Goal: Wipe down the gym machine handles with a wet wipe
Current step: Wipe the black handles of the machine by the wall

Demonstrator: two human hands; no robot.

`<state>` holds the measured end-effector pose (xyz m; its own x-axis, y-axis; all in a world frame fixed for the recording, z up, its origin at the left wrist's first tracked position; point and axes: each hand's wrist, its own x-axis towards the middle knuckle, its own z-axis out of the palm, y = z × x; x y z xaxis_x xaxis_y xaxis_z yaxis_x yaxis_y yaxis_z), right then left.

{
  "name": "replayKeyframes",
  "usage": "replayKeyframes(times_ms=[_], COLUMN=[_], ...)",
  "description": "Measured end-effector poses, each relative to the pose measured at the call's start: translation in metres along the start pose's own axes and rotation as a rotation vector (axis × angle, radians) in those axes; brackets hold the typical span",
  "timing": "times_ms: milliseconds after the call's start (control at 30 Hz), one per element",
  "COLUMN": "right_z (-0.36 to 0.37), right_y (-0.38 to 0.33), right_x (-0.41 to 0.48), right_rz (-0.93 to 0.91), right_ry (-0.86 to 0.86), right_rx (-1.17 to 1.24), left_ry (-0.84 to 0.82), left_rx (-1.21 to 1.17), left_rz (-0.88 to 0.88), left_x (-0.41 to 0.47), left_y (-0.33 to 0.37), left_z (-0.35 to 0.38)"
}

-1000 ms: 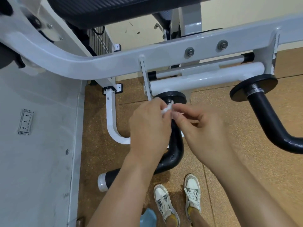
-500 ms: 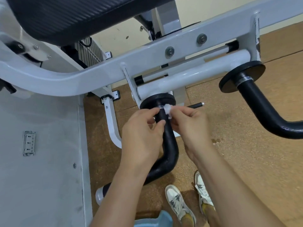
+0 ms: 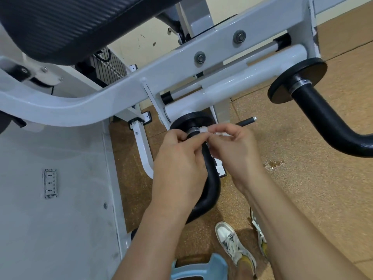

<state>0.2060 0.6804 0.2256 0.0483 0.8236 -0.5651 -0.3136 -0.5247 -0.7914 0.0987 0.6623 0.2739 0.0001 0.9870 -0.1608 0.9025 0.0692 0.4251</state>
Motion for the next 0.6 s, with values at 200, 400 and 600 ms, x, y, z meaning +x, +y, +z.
replayKeyframes(times_ms=[200,400,600], right_z=[-0.004,-0.013,-0.005], right_y=[-0.002,0.013,-0.002], right_x=[0.002,-0.011,0.003], right_rz=[0.154,0.208,0.083], right_ry=[-0.088,-0.092,-0.085], right_rx=[0.235,0.178,0.109], left_ry=[-0.045,-0.078,-0.064], left_rx=[-0.081,-0.240,-0.236], left_rz=[-0.012,-0.133,-0.153], left_x=[0.002,-0.009,-0.008], left_y=[-0.010,-0.006,-0.006], left_z=[-0.004,-0.006,-0.004])
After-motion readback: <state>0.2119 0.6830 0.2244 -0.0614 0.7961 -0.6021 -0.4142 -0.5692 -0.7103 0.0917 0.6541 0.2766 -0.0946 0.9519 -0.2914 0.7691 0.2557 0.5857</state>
